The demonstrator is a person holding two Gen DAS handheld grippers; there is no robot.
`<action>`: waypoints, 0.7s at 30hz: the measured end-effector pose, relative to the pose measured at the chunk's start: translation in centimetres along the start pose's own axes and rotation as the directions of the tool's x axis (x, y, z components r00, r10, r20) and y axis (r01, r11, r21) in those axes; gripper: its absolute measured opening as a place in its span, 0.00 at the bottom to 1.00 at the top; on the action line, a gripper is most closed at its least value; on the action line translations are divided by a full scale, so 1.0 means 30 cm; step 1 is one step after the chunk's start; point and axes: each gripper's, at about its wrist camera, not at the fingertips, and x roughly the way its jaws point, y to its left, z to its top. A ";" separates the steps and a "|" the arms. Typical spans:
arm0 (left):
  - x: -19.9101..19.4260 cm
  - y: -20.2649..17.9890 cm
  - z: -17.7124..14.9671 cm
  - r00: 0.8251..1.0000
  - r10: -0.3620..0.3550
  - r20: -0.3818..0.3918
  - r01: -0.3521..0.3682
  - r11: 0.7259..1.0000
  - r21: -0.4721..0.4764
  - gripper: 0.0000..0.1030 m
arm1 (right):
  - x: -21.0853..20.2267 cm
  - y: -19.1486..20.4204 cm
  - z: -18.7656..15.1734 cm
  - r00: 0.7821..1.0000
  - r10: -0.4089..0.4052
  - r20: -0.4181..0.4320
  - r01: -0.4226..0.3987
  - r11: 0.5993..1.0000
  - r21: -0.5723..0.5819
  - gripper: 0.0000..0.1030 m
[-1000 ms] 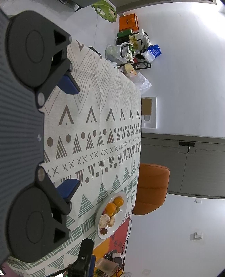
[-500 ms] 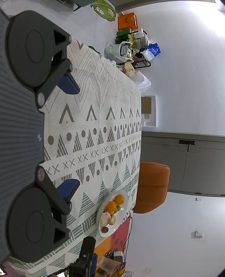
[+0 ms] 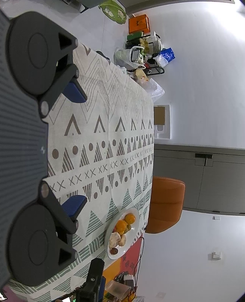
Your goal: Organize fruits
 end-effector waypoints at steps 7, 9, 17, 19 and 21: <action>0.001 0.002 0.001 1.000 -0.003 -0.001 0.003 1.000 0.001 1.00 | 0.005 -0.001 -0.003 1.000 -0.005 -0.010 0.005 1.000 0.002 1.00; 0.001 0.004 0.000 1.000 -0.004 -0.001 0.004 1.000 0.000 1.00 | 0.001 -0.002 -0.002 1.000 -0.003 -0.006 0.003 1.000 0.004 1.00; -0.004 -0.006 -0.005 1.000 -0.008 -0.004 0.008 1.000 0.006 1.00 | 0.000 -0.028 0.000 1.000 0.010 -0.008 -0.009 0.999 0.037 1.00; -0.002 -0.009 -0.003 1.000 -0.008 -0.004 0.008 1.000 0.006 1.00 | -0.002 -0.030 -0.001 1.000 0.002 -0.005 -0.002 0.999 0.032 1.00; -0.003 -0.010 -0.003 1.000 -0.008 -0.004 0.008 1.000 0.006 1.00 | -0.003 -0.033 -0.005 1.000 -0.002 -0.005 0.002 1.000 0.030 1.00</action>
